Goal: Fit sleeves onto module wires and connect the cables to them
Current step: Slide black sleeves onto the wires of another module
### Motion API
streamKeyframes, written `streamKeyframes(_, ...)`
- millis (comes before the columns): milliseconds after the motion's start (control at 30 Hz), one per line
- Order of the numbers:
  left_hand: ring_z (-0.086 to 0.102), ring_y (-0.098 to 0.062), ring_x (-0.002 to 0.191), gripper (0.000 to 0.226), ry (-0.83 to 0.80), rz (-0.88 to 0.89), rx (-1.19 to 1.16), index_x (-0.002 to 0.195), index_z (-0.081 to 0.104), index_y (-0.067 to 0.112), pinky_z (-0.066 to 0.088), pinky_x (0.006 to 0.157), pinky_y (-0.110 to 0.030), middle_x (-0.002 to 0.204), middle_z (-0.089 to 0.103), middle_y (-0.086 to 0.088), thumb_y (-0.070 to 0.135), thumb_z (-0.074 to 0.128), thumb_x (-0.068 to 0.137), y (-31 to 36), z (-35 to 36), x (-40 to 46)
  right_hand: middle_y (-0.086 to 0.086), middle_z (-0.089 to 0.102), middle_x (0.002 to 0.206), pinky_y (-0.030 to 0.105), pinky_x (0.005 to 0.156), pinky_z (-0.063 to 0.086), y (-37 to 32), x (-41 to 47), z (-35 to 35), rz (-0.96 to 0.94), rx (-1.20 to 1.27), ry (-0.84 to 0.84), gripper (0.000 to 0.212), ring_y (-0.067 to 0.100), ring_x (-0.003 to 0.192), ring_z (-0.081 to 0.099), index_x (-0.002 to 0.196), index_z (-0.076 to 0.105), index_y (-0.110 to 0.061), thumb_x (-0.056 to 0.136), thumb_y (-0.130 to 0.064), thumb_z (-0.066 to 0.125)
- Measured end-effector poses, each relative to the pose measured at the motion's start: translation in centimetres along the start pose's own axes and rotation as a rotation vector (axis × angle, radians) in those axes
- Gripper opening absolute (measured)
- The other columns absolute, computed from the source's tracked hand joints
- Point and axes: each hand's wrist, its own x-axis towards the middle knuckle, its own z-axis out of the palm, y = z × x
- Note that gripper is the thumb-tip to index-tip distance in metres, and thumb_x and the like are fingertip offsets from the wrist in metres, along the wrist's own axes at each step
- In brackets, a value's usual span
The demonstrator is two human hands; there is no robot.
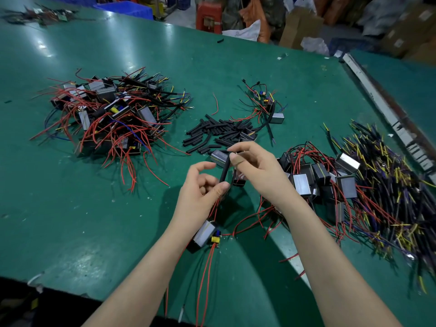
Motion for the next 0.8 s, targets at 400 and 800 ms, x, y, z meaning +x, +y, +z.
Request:
streamKeyframes(400,0.059,-0.002,0.074,0.039,-0.308,0.044,0.438,0.105,0.053,0.046,0.045,0.082,-0.025,0.078,0.068,0.017,0.023,0.073,0.08,0.5,-2.1,-1.0,-0.011,0.068,0.074,0.019,0.071,0.049,0.8,-0.6,-1.2,0.007,-0.012,0.06,0.011,0.009,0.067,0.064,0.093,0.064,-0.029,0.092,-0.017,0.063)
streamKeyframes(800,0.06,-0.007,0.063,0.055,-0.104,0.008,0.223,0.11,0.045,0.039,0.049,0.07,-0.022,0.063,0.065,0.008,0.005,0.074,0.078,0.4,-1.9,-0.5,-0.01,0.067,0.073,0.021,0.066,0.05,0.2,-0.8,0.5,0.148,0.173,0.0,0.014,0.011,0.067,0.061,0.104,0.059,-0.026,0.093,-0.019,0.063)
